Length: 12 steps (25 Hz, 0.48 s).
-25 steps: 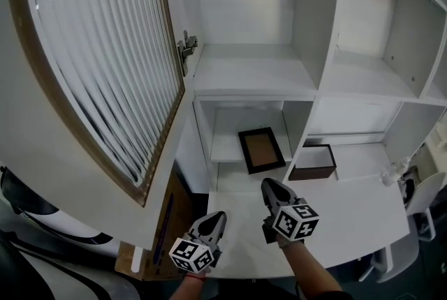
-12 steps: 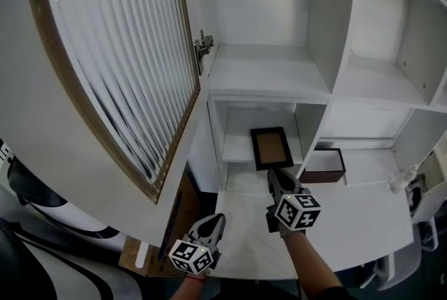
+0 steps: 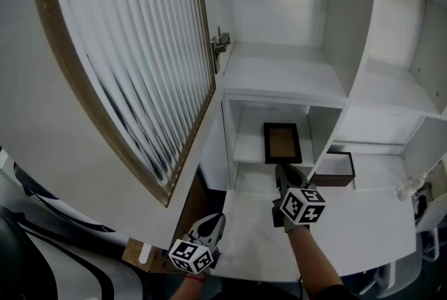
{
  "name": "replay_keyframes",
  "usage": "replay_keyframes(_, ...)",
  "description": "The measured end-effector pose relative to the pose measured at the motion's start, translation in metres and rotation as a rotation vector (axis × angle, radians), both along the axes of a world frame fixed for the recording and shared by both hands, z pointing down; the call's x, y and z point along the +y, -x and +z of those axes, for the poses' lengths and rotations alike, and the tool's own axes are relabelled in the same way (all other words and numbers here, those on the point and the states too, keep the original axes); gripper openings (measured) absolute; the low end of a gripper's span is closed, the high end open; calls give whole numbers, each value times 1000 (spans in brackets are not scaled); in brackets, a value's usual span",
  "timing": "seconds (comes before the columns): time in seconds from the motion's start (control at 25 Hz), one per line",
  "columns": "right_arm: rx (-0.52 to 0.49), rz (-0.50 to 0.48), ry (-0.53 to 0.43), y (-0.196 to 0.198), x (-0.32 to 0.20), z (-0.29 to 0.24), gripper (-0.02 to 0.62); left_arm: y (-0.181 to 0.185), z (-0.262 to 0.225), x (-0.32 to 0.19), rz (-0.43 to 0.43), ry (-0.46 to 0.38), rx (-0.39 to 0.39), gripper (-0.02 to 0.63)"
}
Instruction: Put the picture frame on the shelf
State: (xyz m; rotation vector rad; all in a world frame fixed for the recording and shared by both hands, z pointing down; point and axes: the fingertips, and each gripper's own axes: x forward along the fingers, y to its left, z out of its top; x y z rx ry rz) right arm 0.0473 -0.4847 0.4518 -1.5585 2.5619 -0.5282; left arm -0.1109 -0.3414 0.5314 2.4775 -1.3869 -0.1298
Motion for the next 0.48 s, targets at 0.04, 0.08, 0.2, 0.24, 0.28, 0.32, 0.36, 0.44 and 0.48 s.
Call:
replay_keyframes(0.04, -3, 2, 2, 0, -1, 1, 8, 1, 0, 0, -3, 1, 0, 3)
replay_keyframes(0.08, -5, 3, 4, 0, -3, 1, 8, 2, 0, 0, -5, 2, 0, 5)
replay_keyframes(0.2, -10, 5, 3, -1, -5, 1, 8, 3, 2, 0, -11, 7, 1, 3)
replay_keyframes(0.24, -8, 2, -1, -2, -6, 1, 8, 3, 2, 0, -11, 9, 1, 4)
replay_keyframes(0.28, -6, -3, -8, -2, -5, 1, 7, 3, 3, 0, -10, 10, 0, 3)
replay_keyframes(0.32, -4, -11, -16, -2, -4, 1, 8, 2, 3, 0, -8, 11, 0, 4)
replay_keyframes(0.36, -7, -20, -25, -2, -3, 0, 8, 1, 4, -1, -5, 11, -2, 3)
replay_keyframes(0.44, -11, -36, -43, -4, 1, 0, 8, 1, 4, -3, -3, 9, -8, 4)
replay_keyframes(0.48, -2, -41, -54, -5, 4, 1, 8, 2, 4, -4, -3, 6, -12, 3)
